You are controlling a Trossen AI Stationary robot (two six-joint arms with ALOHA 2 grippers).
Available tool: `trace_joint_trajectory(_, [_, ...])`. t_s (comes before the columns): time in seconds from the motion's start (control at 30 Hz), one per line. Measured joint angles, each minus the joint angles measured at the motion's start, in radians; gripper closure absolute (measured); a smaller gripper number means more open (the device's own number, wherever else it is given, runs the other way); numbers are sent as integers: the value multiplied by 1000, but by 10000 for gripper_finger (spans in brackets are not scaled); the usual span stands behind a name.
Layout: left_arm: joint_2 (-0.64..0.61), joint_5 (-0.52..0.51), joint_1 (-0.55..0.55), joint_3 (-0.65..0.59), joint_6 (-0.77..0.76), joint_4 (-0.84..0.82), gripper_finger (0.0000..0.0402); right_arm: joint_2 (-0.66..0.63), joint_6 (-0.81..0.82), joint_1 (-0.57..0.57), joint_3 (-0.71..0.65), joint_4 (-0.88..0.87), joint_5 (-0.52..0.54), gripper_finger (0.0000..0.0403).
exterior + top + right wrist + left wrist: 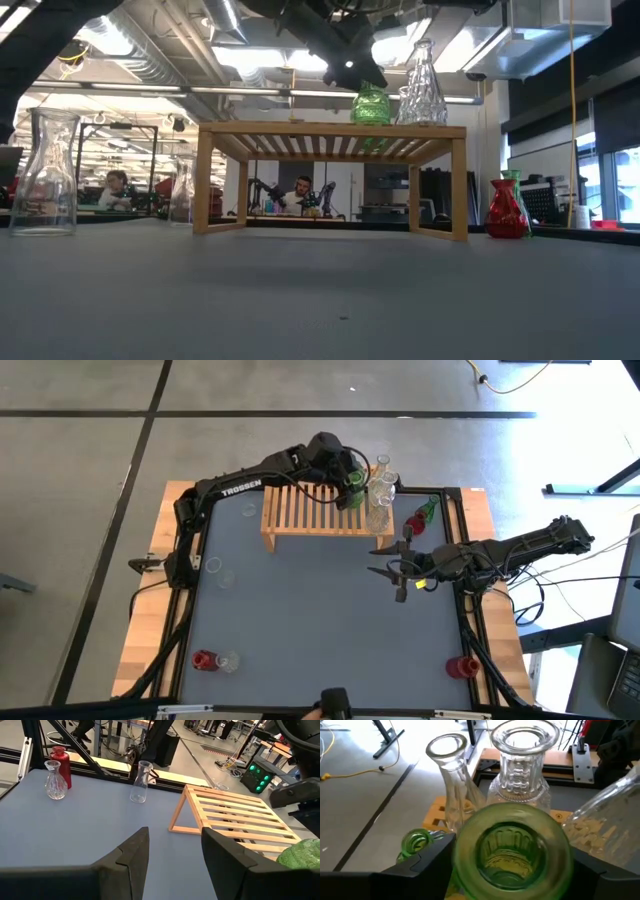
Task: Sort vases onto shelf
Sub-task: Put the green vase on the shelf aligned with the other green vase
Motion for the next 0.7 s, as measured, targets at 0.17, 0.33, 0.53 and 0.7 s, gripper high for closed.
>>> trace_joint_trajectory(0.17, [0, 0, -5, 0, 5, -2, 165, 0, -3, 0, 0, -1, 0, 233])
trace_joint_trajectory(0.33, [0, 2, -7, 0, 13, -2, 213, 0, -10, 0, 0, -1, 0, 233])
trace_joint_trajectory(0.53, [1, 0, -6, -1, 11, 20, 240, 0, -11, 0, 0, -1, 0, 233])
trace_joint_trajectory(0.7, [2, 1, -6, -2, -8, 46, 227, 0, -11, 0, 0, -1, 0, 233])
